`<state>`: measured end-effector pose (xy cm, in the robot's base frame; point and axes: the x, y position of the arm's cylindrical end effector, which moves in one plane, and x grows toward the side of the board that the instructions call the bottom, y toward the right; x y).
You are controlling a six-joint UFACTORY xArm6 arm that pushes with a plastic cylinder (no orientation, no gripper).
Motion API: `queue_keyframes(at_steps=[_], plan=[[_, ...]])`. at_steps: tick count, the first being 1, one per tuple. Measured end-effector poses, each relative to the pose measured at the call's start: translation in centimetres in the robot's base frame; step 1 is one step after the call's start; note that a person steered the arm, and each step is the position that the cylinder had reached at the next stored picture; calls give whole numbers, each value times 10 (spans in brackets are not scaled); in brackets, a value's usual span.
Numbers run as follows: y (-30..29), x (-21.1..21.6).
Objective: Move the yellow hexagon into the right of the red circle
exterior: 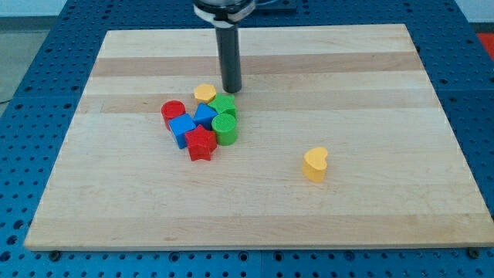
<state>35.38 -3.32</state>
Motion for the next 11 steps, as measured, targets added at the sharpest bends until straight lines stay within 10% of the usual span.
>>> queue_keyframes(at_steps=[11], plan=[[-93,9]])
